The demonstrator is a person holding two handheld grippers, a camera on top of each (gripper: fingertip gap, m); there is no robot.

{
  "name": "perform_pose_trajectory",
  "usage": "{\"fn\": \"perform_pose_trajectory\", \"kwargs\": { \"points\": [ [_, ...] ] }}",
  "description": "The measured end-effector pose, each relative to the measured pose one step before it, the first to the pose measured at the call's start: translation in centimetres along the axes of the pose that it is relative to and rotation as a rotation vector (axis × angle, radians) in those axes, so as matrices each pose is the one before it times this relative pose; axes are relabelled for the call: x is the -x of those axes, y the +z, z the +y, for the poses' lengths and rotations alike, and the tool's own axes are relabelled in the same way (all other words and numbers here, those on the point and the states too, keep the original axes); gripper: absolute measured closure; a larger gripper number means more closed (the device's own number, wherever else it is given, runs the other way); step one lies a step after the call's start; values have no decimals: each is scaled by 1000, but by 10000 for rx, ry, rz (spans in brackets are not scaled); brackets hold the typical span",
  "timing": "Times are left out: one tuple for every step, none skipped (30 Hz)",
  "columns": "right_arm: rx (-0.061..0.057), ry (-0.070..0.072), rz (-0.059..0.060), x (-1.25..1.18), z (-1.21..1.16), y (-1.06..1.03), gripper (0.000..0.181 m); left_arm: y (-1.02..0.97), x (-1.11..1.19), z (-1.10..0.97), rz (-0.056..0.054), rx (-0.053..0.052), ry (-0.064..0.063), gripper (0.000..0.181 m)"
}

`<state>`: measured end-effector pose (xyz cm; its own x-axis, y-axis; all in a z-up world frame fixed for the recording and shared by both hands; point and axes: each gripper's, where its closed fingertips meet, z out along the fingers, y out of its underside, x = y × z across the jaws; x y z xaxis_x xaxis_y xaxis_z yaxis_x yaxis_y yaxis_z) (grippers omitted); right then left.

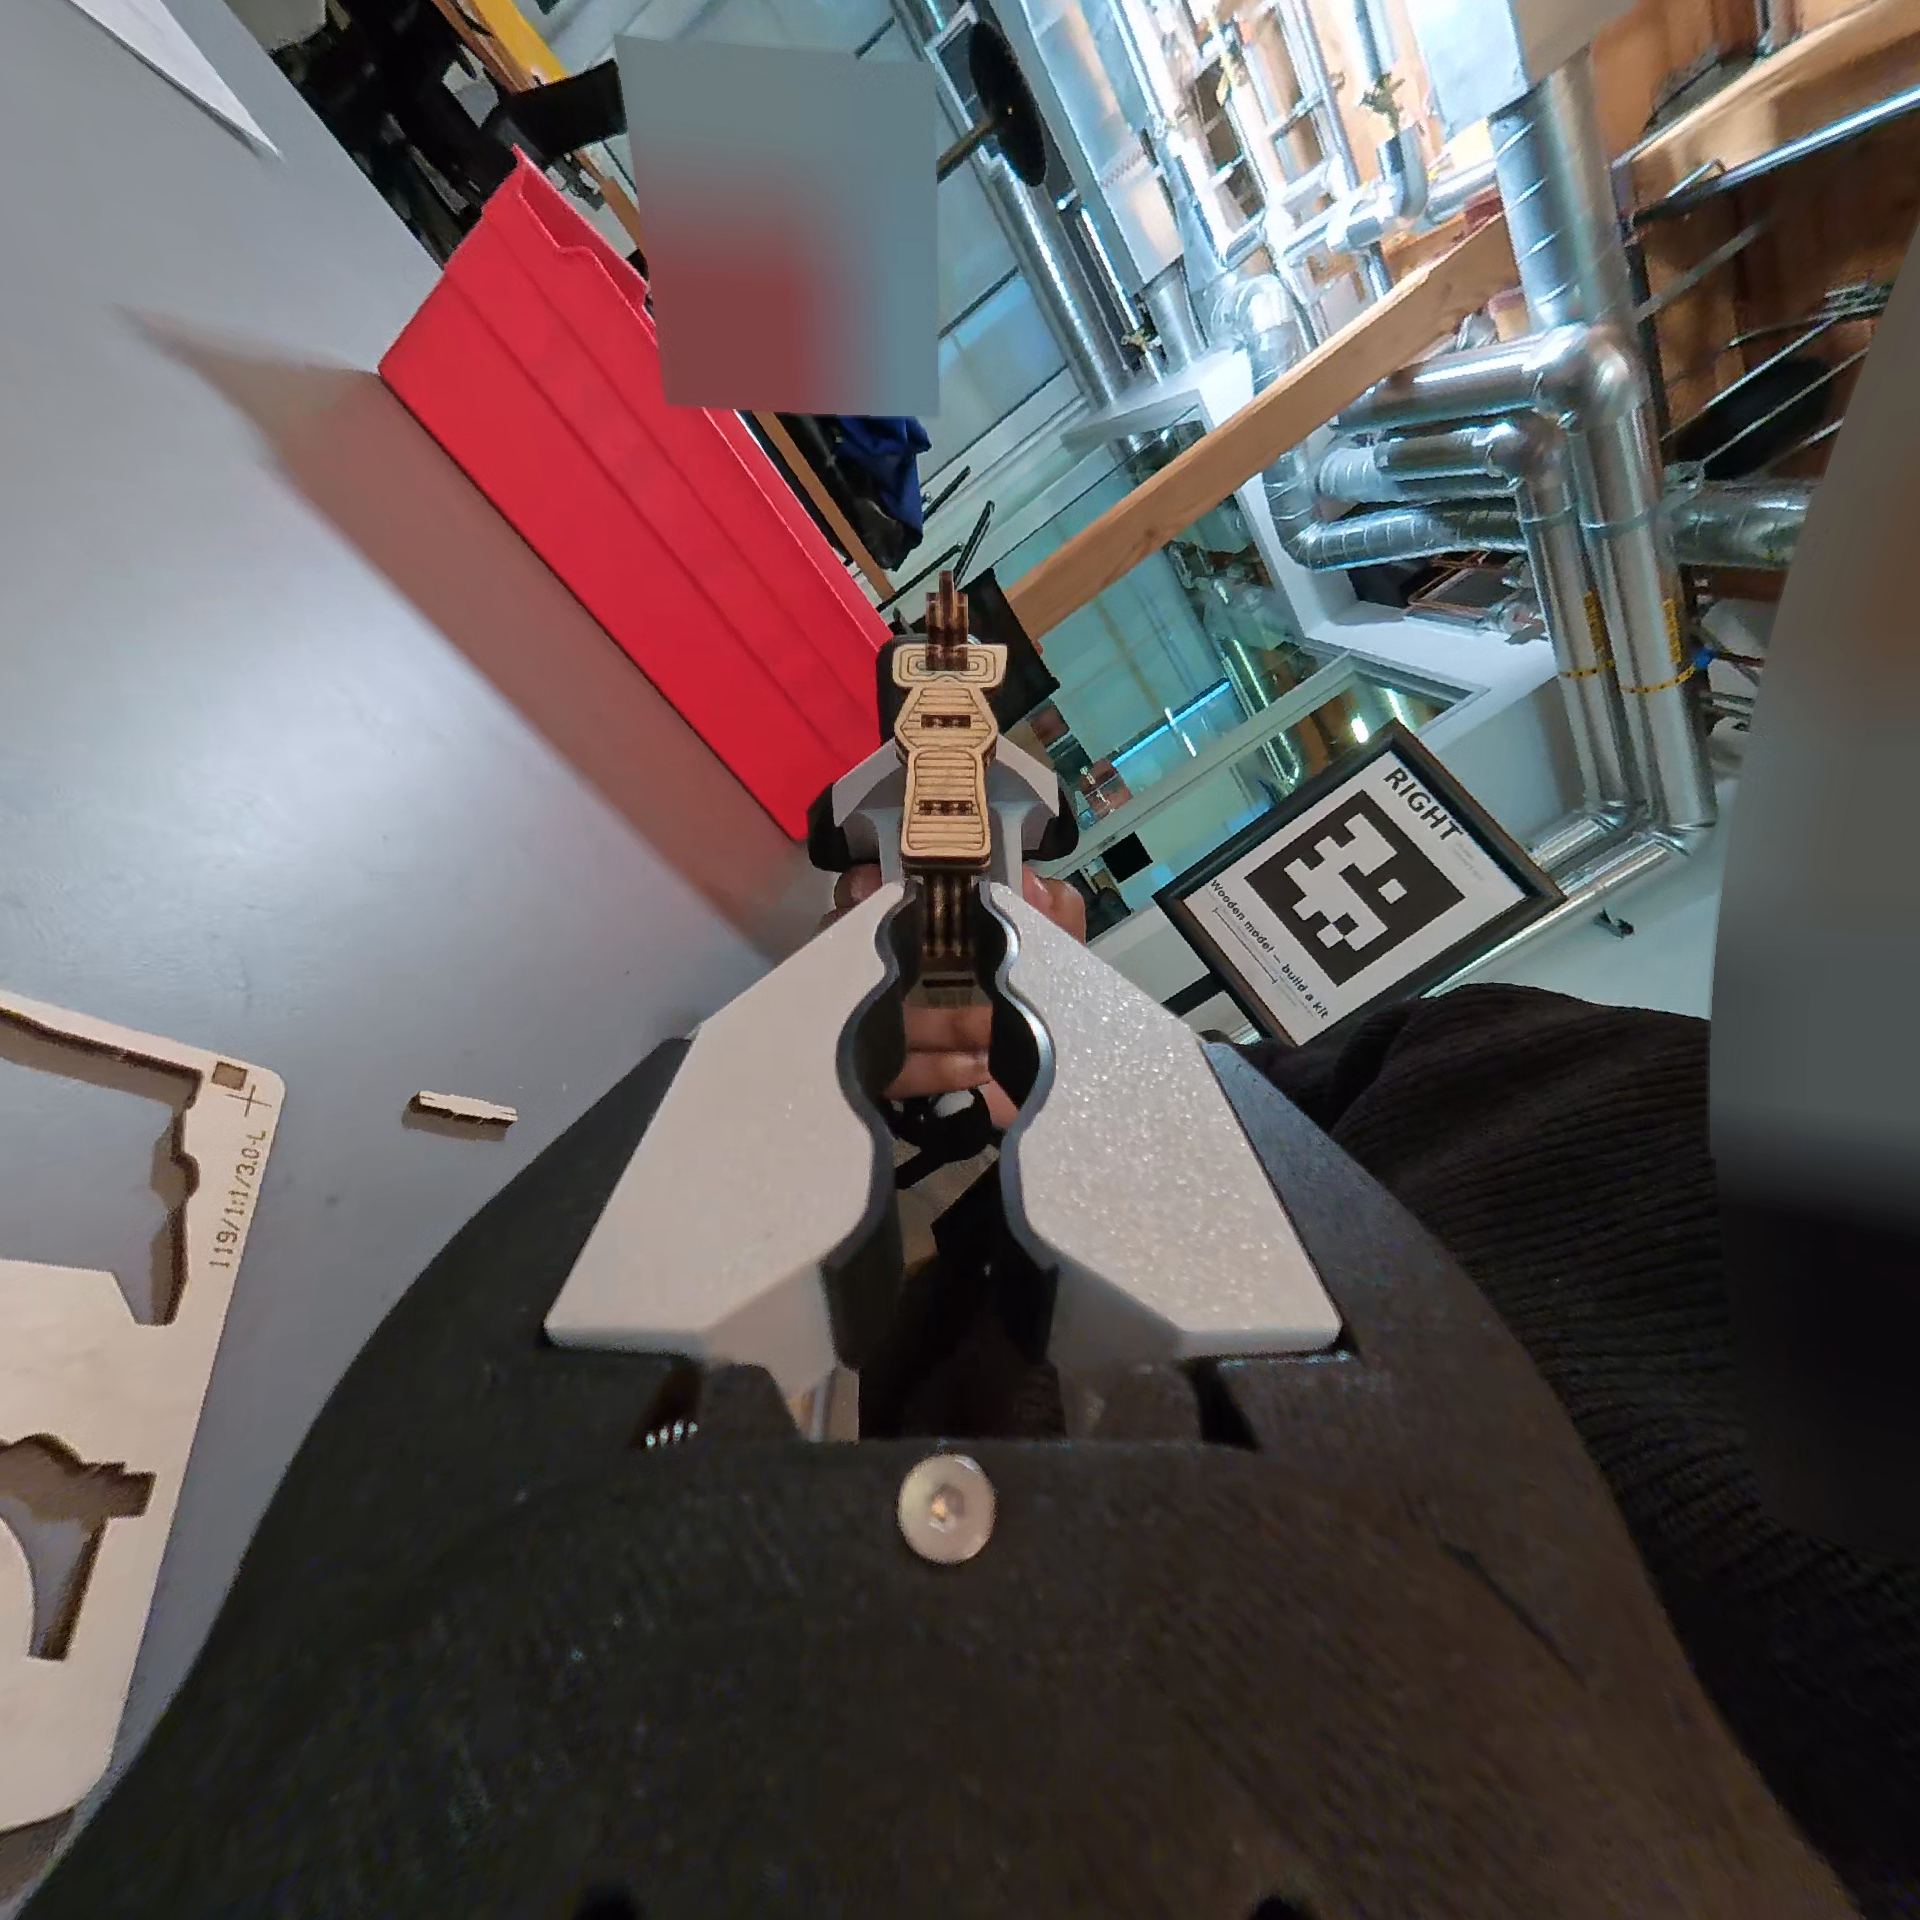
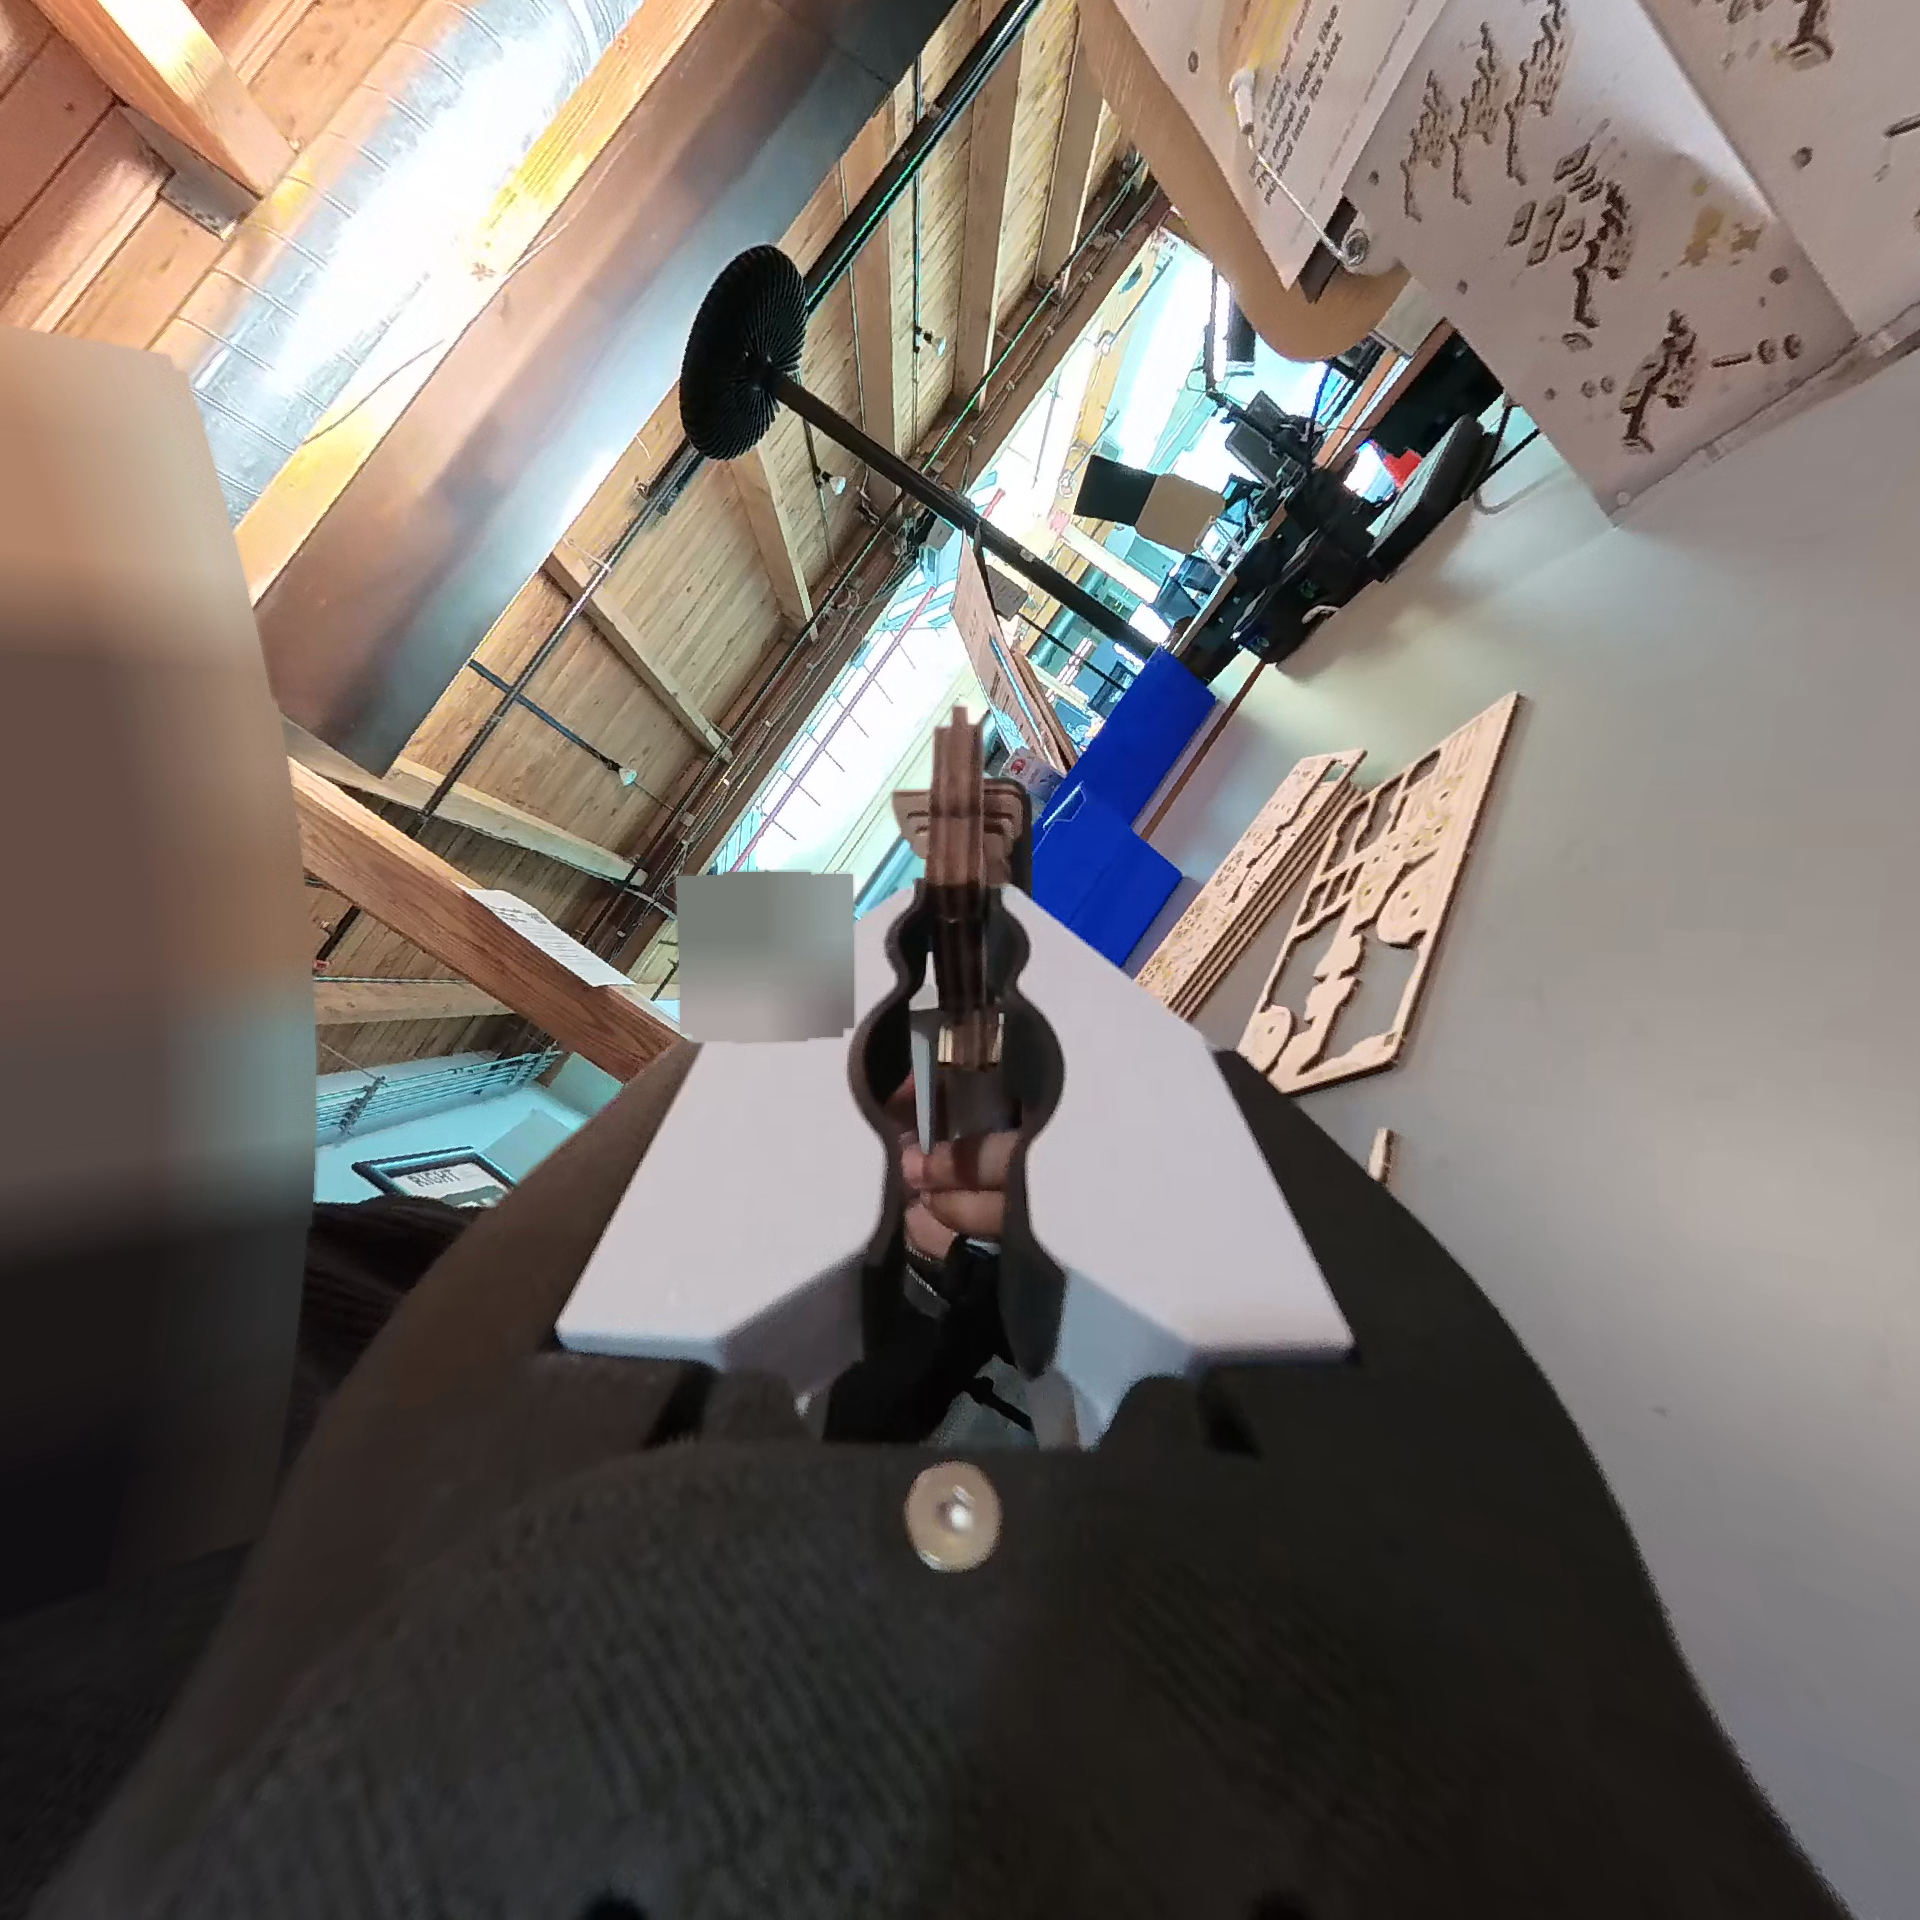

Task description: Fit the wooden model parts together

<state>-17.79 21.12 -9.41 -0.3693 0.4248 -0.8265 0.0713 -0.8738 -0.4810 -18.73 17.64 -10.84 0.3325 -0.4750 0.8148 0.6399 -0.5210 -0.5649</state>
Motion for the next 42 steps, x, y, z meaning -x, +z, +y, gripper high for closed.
{"fn": "perform_pose_trajectory", "kwargs": {
  "points": [
    [47,-38,25,-37,-16,-30,173,-57,37,-46,18,-12,-64,176],
    [64,-38,19,-37,6,-24,173,-42,39,-39,3,-4,-12,176],
    [76,-32,9,-18,39,-9,173,-26,3,-4,-4,11,17,176],
    [71,-14,6,-22,40,-2,173,-17,6,-21,-5,-2,20,176],
    [59,3,1,-19,48,-10,173,-47,-22,-81,13,-53,7,176],
    [51,11,-1,-23,55,-7,174,-67,-20,-174,32,-126,-29,175],
    [39,21,4,-29,72,14,174,-81,18,-183,39,-133,-94,175],
    [19,41,-11,-15,83,13,174,-85,-8,-169,82,-132,-132,175],
    [2,65,-34,17,54,29,174,-69,-70,-142,126,-107,-142,175],
    [-8,72,-32,19,54,26,174,-50,-56,-92,103,-70,-129,175],
    [-4,57,-21,4,48,5,174,-32,-29,-38,56,-29,-79,175],
    [9,45,-28,25,58,-8,173,-13,-87,-54,54,-27,-3,175],
    [21,49,-30,28,80,4,173,-33,-102,-75,41,-37,23,174],
    [28,50,-22,25,93,14,173,-38,-76,-75,28,-32,12,174],
    [35,48,-19,7,106,16,173,-46,-70,-109,40,-44,4,174],
    [19,56,-15,19,102,24,173,-43,-74,-113,57,-61,-17,173],
    [-28,75,-6,2,30,27,173,-26,-52,-97,61,-74,-35,173],
    [-63,96,-6,-3,-19,1,174,-1,-25,-109,46,-99,-44,173],
    [-106,102,-45,41,-77,-31,173,-12,22,-127,7,-129,-38,170],
    [-187,108,-92,115,-225,-67,174,-28,79,-159,-33,-146,-30,164],
    [-236,109,-95,126,-328,-92,174,-47,-1,-203,21,-160,-8,157],
    [-235,62,-57,101,-349,-113,174,-76,-97,-220,75,-162,4,151],
    [-233,-17,-12,58,-385,-129,174,-60,-166,-211,99,-151,9,144],
    [-225,-82,33,9,-390,-141,174,-42,-244,-194,133,-141,45,140],
    [-210,-127,50,10,-381,-124,174,-43,-526,-183,264,-147,151,132],
    [-188,-118,26,58,-334,-111,174,3,-669,-265,255,-267,289,127],
    [-162,-63,-17,123,-289,-66,174,91,-499,-122,64,-232,358,124],
    [-155,-37,-69,209,-242,-40,174,217,-515,184,53,-72,410,120],
    [-154,-44,-96,247,-227,-6,174,311,-390,477,-19,78,416,119],
    [-134,-53,-89,246,-167,8,174,380,-305,623,-81,136,397,119],
    [-116,-64,-93,245,-125,39,174,443,-134,767,-177,211,339,121],
    [-94,-44,-114,262,-44,51,174,459,41,904,-262,317,291,122],
    [-55,17,-107,241,28,75,174,401,6,816,-196,296,248,124],
    [-38,55,-96,223,104,89,174,287,-2,535,-127,169,145,127],
    [-50,30,-69,199,141,84,174,165,211,297,-193,87,5,132],
    [-67,-45,-3,130,154,75,174,31,275,62,-157,-1,-101,134],
    [-90,-130,58,76,170,83,174,-99,254,-194,-75,-134,-164,137],
    [-104,-157,50,97,170,86,174,-192,291,-364,-79,-223,-204,143],
    [-86,-77,-17,175,211,130,174,-226,319,-414,-88,-238,-199,147],
    [-47,57,-95,248,256,148,173,-206,317,-390,-114,-207,-142,151],
    [0,149,-124,233,317,157,174,-170,273,-310,-122,-143,-26,154],
    [37,163,-78,132,363,133,174,-116,181,-216,-115,-86,82,156]
  ]
}}
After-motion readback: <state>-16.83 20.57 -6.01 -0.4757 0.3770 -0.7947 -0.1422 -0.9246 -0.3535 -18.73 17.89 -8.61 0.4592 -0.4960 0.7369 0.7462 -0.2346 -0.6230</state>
